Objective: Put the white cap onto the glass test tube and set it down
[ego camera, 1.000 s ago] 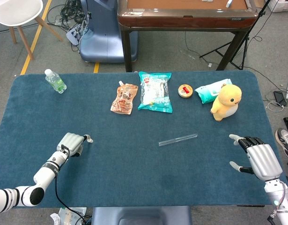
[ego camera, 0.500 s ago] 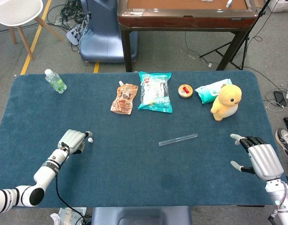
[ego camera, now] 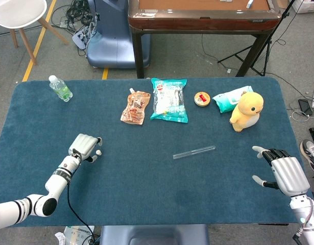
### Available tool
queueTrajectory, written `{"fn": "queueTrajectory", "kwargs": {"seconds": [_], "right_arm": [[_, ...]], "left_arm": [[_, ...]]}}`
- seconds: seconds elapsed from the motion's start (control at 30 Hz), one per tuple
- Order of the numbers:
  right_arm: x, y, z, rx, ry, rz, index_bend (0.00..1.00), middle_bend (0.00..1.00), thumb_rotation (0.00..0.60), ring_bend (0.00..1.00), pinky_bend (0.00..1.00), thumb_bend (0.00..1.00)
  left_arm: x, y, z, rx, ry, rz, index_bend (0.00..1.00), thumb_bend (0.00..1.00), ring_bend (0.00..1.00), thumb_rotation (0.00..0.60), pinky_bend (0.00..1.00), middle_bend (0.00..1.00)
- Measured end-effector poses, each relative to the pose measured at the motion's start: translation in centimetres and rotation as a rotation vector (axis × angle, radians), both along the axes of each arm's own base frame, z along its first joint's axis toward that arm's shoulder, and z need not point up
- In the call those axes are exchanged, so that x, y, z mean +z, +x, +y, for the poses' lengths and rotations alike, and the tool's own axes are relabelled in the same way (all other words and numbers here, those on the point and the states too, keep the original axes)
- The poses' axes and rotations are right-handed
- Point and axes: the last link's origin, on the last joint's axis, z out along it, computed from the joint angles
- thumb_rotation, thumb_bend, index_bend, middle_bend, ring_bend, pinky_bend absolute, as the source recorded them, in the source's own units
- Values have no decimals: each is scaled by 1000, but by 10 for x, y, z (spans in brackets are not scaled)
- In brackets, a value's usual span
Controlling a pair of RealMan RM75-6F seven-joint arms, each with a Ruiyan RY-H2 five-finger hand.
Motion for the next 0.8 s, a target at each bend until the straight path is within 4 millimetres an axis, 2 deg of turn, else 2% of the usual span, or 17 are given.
{"fn": "queueTrajectory", "kwargs": {"seconds": [0.8], "right_arm": [[-1,-2,2,-11,3,2,227,407,600,314,325,137]], "left_arm": [[-16,-10,5,-4,8,17,462,252,1000,600,1000,1000]]}}
